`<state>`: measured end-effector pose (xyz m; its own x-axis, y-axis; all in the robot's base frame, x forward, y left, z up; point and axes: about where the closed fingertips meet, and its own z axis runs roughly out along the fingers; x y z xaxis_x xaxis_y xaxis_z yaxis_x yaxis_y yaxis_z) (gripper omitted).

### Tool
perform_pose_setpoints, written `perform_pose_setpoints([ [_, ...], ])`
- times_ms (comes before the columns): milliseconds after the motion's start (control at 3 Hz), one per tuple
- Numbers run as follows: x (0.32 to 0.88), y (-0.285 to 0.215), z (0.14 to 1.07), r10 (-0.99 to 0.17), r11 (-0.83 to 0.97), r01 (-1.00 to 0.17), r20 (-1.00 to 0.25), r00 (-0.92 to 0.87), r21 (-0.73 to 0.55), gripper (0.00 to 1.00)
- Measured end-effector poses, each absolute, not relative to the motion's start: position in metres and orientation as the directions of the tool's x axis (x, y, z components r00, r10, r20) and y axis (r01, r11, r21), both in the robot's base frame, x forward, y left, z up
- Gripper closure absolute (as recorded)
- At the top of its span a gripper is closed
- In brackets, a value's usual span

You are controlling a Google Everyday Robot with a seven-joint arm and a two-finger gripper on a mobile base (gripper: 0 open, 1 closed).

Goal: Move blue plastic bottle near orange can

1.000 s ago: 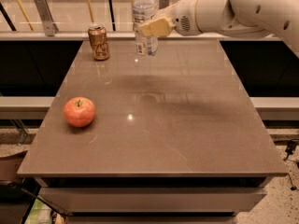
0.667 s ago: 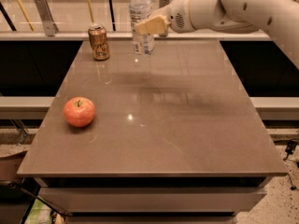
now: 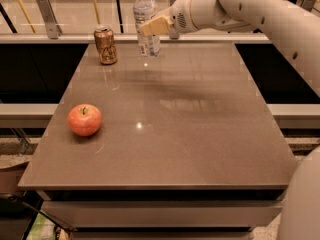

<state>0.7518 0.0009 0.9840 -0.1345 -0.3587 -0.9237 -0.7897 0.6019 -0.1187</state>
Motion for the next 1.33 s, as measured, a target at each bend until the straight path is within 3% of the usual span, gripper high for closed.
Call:
perform_pose_setpoints([
  [1333,0.801,0.025,0.957,-0.356,0.607,-0.779,-0.930,-0.089,-0.158,1.00],
])
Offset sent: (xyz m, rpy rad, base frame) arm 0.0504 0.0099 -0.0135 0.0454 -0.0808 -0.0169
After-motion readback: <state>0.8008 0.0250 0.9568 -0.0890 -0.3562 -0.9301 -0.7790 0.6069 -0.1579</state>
